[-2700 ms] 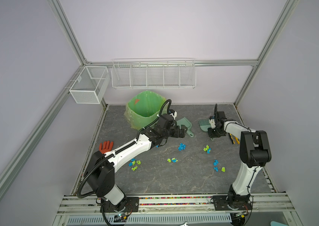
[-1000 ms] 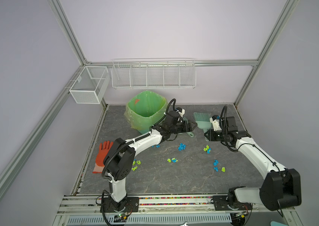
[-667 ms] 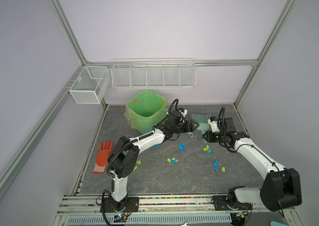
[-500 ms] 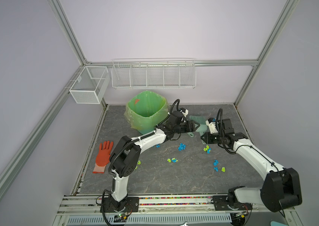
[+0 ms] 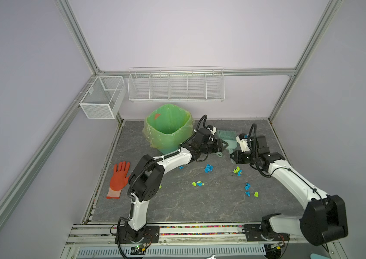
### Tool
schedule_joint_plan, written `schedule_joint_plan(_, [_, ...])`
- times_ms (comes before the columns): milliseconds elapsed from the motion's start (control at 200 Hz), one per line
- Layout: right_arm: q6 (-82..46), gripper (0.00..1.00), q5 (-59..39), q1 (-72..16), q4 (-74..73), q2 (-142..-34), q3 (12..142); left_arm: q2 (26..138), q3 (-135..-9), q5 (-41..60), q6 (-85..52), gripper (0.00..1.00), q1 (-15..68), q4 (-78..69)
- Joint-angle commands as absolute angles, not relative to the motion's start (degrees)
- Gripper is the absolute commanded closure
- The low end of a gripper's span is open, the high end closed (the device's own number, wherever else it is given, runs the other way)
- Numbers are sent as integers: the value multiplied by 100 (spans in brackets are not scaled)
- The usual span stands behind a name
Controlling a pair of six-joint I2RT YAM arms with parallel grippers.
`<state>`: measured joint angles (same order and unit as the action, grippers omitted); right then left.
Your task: Sweep away the paper scraps from the table
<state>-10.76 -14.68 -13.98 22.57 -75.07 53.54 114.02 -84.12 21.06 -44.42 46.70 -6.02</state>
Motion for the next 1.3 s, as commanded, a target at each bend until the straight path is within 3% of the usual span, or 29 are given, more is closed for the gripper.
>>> schedule_joint_plan(0, [-1136,93,-1590,-1439,2090,-7359,5238,11529,-8514,2145,-4578,56,4712,-839])
schedule_joint_plan(120, [-1159,93,-1641,-1463,2056,-7326,5212,11545,-8576,2113,-4549,60,4720,-765])
schedule_joint_plan(495, [-1128,91,-1751,-1538,1905,-7212,5098,11493,-8585,2096,-4515,100,4672,-593])
schedule_joint_plan(610, [-1116,88,-1767,-1539,1896,-7183,5076,11441,-8522,2073,-4505,100,4632,-617])
schedule_joint_plan(720, [-1132,72,-1808,-1538,1915,-7150,5089,11421,-8517,2078,-4511,100,4613,-599])
schedule_joint_plan(895, [-1447,35,-1969,-1547,1883,-7105,5188,11346,-8476,2104,-4489,100,4523,-576])
schedule_joint_plan(1295, [-2213,1,-1874,-1457,1131,-6994,4656,10933,-8264,2262,-4250,100,4160,-462])
